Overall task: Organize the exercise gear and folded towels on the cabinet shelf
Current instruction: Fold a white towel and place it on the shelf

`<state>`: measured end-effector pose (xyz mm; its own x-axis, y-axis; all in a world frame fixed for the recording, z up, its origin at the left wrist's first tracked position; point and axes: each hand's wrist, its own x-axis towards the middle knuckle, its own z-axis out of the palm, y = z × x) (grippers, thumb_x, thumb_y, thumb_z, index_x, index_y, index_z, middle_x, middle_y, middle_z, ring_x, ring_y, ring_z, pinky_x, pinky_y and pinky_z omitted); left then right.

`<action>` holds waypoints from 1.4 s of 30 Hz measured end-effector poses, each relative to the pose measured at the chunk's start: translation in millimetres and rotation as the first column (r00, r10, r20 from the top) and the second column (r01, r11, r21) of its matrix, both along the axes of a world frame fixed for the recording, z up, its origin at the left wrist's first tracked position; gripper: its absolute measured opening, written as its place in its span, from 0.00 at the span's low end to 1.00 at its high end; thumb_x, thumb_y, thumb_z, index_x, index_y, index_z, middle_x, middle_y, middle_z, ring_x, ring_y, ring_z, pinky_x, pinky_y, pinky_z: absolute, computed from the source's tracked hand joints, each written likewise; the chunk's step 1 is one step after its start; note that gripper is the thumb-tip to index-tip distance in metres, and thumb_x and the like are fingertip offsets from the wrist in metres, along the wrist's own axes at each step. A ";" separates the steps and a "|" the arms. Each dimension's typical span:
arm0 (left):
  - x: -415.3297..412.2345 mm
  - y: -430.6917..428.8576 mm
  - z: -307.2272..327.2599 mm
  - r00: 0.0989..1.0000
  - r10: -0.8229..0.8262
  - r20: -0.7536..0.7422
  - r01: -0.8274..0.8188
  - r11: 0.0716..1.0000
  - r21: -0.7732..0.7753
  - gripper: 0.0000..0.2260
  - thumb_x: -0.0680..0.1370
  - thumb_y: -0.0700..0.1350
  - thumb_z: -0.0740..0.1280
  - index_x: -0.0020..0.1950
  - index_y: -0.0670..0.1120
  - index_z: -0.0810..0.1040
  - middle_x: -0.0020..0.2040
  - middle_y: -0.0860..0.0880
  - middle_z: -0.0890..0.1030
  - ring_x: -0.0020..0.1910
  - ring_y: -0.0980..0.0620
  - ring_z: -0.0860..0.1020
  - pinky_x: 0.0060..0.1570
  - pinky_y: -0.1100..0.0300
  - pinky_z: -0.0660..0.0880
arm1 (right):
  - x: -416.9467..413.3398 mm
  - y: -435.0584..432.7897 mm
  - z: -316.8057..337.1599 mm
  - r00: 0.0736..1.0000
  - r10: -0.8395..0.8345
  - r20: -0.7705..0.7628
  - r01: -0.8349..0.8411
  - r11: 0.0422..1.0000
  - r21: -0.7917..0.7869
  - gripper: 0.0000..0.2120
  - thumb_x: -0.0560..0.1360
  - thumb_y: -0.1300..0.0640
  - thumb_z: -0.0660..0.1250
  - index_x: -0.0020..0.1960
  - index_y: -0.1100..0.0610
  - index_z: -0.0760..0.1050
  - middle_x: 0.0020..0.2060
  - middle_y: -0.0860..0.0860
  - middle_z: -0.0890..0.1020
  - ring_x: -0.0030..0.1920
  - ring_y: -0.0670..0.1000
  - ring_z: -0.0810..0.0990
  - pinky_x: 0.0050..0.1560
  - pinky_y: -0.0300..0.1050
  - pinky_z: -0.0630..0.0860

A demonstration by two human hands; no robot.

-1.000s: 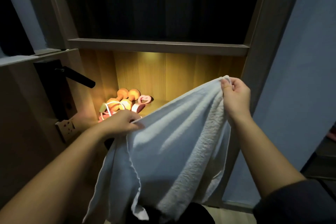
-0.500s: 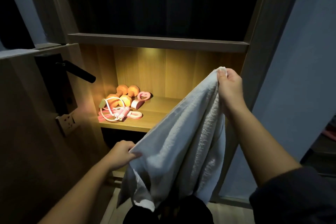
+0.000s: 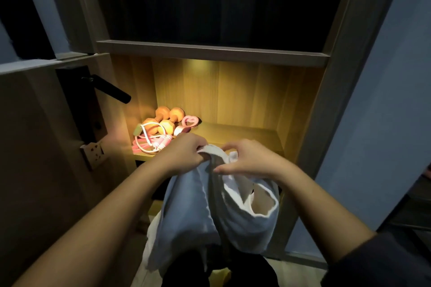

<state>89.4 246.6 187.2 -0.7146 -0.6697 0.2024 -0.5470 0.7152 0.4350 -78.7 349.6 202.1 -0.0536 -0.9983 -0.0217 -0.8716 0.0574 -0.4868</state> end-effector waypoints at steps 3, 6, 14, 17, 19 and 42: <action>3.3 3.7 1.6 0.995 0.031 0.096 -0.020 0.993 -0.113 0.10 0.76 0.44 0.68 0.39 0.38 0.77 0.37 0.41 0.77 0.38 0.43 0.75 0.33 0.55 0.62 | 2.0 -0.1 -10.8 0.994 -0.104 -0.046 0.099 0.991 -0.091 0.12 0.72 0.49 0.67 0.44 0.57 0.82 0.36 0.54 0.82 0.40 0.57 0.80 0.36 0.50 0.73; 3.8 7.4 -8.8 0.987 0.030 0.160 -0.002 0.986 -0.169 0.09 0.76 0.48 0.70 0.44 0.42 0.80 0.42 0.46 0.78 0.41 0.47 0.75 0.39 0.54 0.70 | 2.5 5.1 -15.0 0.990 -0.125 0.062 0.133 0.981 -0.145 0.11 0.74 0.52 0.66 0.43 0.59 0.81 0.36 0.57 0.83 0.40 0.58 0.81 0.39 0.53 0.76; 20.9 -0.7 -73.4 0.973 0.158 0.166 -0.164 0.986 0.021 0.06 0.76 0.49 0.69 0.48 0.49 0.82 0.39 0.54 0.79 0.40 0.54 0.78 0.38 0.58 0.77 | -8.7 20.6 -14.9 0.944 -0.144 0.298 0.242 0.914 -0.325 0.12 0.74 0.53 0.66 0.34 0.57 0.77 0.30 0.53 0.78 0.34 0.51 0.74 0.35 0.46 0.68; 27.9 -0.7 -73.3 0.985 0.171 0.005 -0.171 0.981 0.091 0.06 0.77 0.51 0.70 0.43 0.52 0.83 0.37 0.53 0.81 0.38 0.54 0.78 0.36 0.57 0.74 | -24.8 20.1 -19.4 0.953 -0.198 0.231 0.253 0.938 -0.237 0.11 0.75 0.51 0.65 0.40 0.58 0.80 0.37 0.55 0.82 0.41 0.56 0.80 0.42 0.52 0.76; 28.8 3.2 -64.3 0.988 0.141 -0.071 -0.133 0.986 0.103 0.05 0.76 0.51 0.71 0.41 0.54 0.83 0.34 0.54 0.80 0.36 0.55 0.76 0.33 0.60 0.68 | -35.8 21.6 -21.0 0.951 -0.269 0.153 0.292 0.943 -0.159 0.12 0.76 0.51 0.65 0.43 0.58 0.81 0.38 0.55 0.82 0.43 0.56 0.81 0.46 0.54 0.78; 28.0 55.5 -70.9 0.941 -0.333 0.055 0.237 0.768 0.595 0.05 0.74 0.40 0.73 0.47 0.40 0.83 0.43 0.44 0.83 0.42 0.54 0.80 0.46 0.56 0.75 | 7.3 52.9 -100.3 0.909 0.189 0.371 -0.243 0.964 0.104 0.33 0.72 0.56 0.69 0.75 0.43 0.63 0.62 0.47 0.78 0.58 0.48 0.78 0.60 0.45 0.75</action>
<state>117.4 302.1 116.3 -0.8802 -0.3867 -0.2752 -0.4496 0.4936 0.7445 -71.4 402.5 101.8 0.2015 -0.9689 -0.1439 -0.6422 -0.0197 -0.7663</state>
